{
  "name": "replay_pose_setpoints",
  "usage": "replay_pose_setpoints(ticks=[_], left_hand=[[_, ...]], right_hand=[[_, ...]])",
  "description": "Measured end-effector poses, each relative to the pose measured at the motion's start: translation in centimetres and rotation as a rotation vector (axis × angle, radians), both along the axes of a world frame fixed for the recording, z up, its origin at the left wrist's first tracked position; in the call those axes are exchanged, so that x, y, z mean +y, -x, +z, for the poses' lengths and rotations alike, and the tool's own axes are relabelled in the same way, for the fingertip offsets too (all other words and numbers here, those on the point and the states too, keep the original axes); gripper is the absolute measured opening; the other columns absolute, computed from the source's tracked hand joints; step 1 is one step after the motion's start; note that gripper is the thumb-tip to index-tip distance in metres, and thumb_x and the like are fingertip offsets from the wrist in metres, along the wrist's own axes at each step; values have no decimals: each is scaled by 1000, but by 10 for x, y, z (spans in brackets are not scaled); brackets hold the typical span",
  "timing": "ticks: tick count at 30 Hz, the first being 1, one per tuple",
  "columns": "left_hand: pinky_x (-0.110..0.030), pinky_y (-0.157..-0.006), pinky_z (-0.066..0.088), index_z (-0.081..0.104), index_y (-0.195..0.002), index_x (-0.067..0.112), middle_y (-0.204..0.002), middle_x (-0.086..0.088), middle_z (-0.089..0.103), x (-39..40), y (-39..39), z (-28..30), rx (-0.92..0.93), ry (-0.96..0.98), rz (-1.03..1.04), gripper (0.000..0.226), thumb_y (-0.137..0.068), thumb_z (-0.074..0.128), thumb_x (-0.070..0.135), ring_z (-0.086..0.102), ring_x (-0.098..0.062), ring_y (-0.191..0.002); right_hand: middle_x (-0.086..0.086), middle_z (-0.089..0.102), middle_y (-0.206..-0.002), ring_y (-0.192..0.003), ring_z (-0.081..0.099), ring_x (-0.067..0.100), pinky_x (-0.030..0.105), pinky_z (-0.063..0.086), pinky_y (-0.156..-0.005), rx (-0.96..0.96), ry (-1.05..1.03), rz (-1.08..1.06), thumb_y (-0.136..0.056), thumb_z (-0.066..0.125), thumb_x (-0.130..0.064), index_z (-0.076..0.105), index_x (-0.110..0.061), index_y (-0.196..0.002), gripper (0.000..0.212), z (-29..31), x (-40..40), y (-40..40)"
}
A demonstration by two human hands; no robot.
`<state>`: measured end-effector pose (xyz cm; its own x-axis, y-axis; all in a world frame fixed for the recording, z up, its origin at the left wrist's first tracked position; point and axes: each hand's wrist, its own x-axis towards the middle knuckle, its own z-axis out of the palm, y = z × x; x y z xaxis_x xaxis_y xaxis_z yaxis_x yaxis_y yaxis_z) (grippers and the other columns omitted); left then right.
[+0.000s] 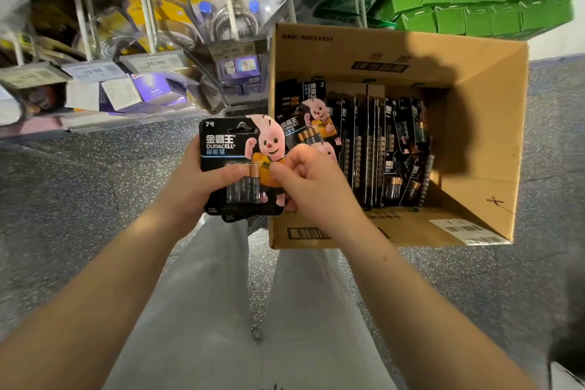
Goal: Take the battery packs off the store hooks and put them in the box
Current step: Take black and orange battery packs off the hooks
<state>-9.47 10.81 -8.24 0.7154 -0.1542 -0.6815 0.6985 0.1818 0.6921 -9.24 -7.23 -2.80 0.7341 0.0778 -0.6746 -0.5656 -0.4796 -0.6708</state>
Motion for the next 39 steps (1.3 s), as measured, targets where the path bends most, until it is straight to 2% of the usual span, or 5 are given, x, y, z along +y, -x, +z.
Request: replay_pose_setpoints(ticks=[6, 15, 19, 28, 39], left_hand=[[-27, -67, 58, 55, -116, 23, -92, 8, 75, 0, 0, -1, 5, -24, 12, 77, -43, 80, 31, 72, -12, -86], [-31, -64, 59, 53, -119, 20, -94, 5, 75, -4, 2, 4, 12, -14, 24, 95, -34, 93, 34, 73, -17, -84], [-33, -63, 59, 46, -135, 8, -107, -6, 71, -4, 1, 5, 24, -15, 44, 98, -46, 80, 29, 74, -21, -86], [-34, -64, 59, 49, -129, 10, -107, -7, 71, -3, 3, 4, 18, -3, 42, 88, -48, 79, 29, 73, -22, -89], [-42, -68, 61, 56, -116, 17, -103, -5, 73, -4, 7, 4, 4, 4, 77, 65, -55, 79, 18, 72, -28, -92]], right_hand=[[3, 67, -89, -71, 65, 11, 29, 54, -64, 64, 121, -552, -97, 52, -27, 59, -19, -95, 10, -65, -61, -22], [2, 67, -96, -83, 67, 19, 39, 58, -71, 137, 465, -169, -83, 70, -36, 52, -19, -103, 32, -108, -73, -12], [3, 65, -87, -79, 65, 21, 39, 57, -70, 168, 398, -47, -90, 64, -27, 58, -19, -91, 11, -108, -77, -7], [-2, 59, -82, -71, 58, 10, 21, 49, -59, -35, 330, -134, -100, 50, -27, 60, -11, -101, 19, -101, -73, -40], [6, 65, -103, -82, 61, 17, 26, 50, -64, 5, 329, -186, -91, 63, -18, 58, -8, -121, 32, -117, -57, -42]])
